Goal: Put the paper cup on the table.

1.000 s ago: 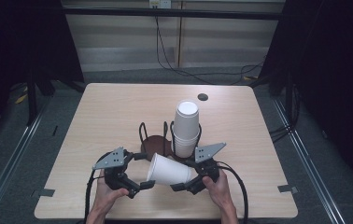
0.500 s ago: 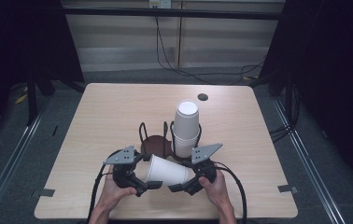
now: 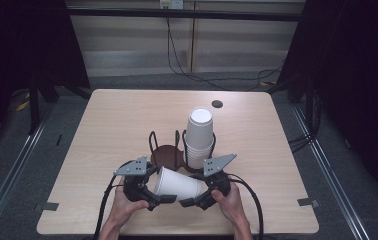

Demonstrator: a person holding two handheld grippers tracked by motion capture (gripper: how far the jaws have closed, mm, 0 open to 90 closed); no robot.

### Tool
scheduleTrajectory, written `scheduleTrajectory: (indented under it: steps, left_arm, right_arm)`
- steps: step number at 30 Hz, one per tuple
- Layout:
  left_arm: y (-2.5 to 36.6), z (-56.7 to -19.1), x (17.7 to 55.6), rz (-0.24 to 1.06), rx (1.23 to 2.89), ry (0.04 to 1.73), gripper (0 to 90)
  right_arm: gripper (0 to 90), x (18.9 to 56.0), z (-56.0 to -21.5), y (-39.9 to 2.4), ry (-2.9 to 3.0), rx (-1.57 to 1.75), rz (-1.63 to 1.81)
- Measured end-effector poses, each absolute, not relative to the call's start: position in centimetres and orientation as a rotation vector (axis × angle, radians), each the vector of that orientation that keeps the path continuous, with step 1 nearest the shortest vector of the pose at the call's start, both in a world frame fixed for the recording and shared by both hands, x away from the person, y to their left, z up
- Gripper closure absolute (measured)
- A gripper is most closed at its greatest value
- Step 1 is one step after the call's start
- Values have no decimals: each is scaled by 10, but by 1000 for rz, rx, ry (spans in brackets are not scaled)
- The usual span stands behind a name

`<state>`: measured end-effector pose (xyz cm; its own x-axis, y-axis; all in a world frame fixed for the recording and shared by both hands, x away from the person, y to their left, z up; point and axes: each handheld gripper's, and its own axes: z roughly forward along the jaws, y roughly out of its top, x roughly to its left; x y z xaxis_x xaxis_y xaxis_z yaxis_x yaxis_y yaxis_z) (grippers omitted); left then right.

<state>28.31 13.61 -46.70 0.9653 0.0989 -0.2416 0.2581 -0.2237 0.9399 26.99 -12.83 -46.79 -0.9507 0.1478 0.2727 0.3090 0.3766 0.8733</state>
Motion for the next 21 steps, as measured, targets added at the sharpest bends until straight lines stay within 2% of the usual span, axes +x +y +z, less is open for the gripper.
scheduleTrajectory:
  steps: [7,13,21]
  left_arm:
    - [138,-465,282,-151,1786,239,127]
    - [137,-460,281,-141,1803,239,141]
    - [141,-457,280,-108,1806,255,141]
  right_arm:
    - [214,270,-469,-129,-2491,-420,-1622]
    - [198,269,-468,-130,-2508,-424,-1638]
    - [128,269,-469,-138,-2498,-486,-1742]
